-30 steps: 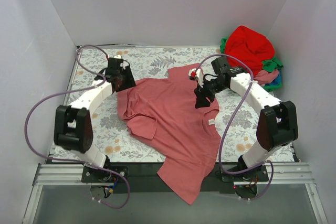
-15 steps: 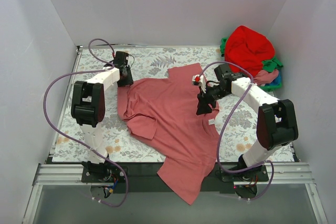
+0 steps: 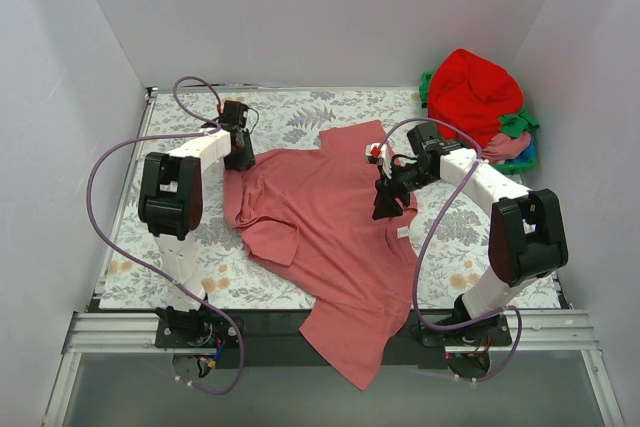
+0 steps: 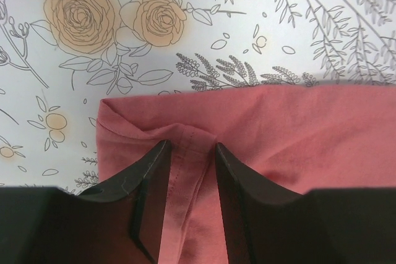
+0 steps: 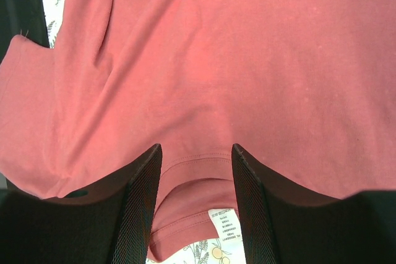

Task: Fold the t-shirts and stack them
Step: Flatten the tshirt out

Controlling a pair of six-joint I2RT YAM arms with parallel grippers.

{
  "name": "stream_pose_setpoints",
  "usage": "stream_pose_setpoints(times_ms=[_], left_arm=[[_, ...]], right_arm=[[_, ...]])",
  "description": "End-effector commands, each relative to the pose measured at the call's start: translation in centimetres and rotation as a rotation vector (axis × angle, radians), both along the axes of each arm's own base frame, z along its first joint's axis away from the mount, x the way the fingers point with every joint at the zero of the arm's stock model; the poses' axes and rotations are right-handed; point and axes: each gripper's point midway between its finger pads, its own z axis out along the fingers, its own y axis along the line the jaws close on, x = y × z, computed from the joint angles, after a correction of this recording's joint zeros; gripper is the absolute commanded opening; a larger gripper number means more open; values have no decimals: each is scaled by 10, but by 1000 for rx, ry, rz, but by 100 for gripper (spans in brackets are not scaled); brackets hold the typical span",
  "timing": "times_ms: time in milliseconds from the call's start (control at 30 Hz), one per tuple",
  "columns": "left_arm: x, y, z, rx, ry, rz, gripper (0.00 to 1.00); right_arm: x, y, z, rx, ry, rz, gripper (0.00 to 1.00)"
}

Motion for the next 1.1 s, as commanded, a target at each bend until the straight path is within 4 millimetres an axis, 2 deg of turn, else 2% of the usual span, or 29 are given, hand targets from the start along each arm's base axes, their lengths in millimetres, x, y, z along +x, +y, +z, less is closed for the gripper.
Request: stream_pose_setpoints(times_ms=[0,267,400,433,567,633,867,967,1067], left_arm=[[5,4,3,38,-6,7,34],[5,6,-4,56,7,9,33],[5,8,-7,78,14,8,28],[5,9,-7,85,15,9,21],[7,12,-5,103,7,15,5],[10,11,5,105,-17,15,0],[16,11,49,90,-121,19,0],[13,9,56,72,-137,15,0],[8,8,49,58,-118,11,2]], right_arm=[[-1,3,7,36,-18,14,56],[-3,2,5,35,-14,17,56],[-3,3,6,37,-16,18,56],[-3,3,6,37,-17,18,56],[-3,2,5,34,-17,18,56],[-3,1,5,32,-16,16,56],[-4,2,3,31,-14,19,56],[-4,2,3,31,-14,19,56],[-5,1,2,30,-10,19,56]])
